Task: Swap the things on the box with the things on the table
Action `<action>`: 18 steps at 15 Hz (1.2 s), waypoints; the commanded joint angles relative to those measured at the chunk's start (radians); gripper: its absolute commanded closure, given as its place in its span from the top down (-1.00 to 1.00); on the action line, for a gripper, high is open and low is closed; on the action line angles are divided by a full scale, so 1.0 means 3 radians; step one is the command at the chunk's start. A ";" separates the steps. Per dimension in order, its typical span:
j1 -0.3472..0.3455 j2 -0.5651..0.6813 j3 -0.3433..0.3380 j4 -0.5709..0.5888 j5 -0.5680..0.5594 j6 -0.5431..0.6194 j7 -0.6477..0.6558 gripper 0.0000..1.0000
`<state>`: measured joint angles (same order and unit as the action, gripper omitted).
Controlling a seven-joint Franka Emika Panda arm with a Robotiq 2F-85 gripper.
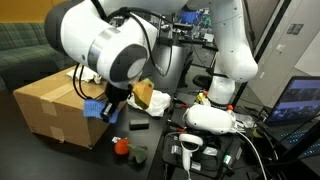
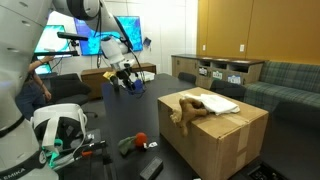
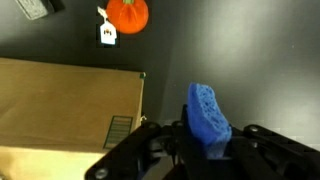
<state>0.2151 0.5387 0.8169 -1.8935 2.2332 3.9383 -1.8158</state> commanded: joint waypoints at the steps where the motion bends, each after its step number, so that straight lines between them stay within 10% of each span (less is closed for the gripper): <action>1: -0.0338 -0.0078 0.0050 0.0394 0.0232 0.0094 -0.0507 -0.93; 18: -0.0360 0.1191 -0.0483 0.2606 0.0164 0.0776 -0.1302 -0.93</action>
<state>0.0808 0.7807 0.6767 -1.2956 2.2888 4.0764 -2.1540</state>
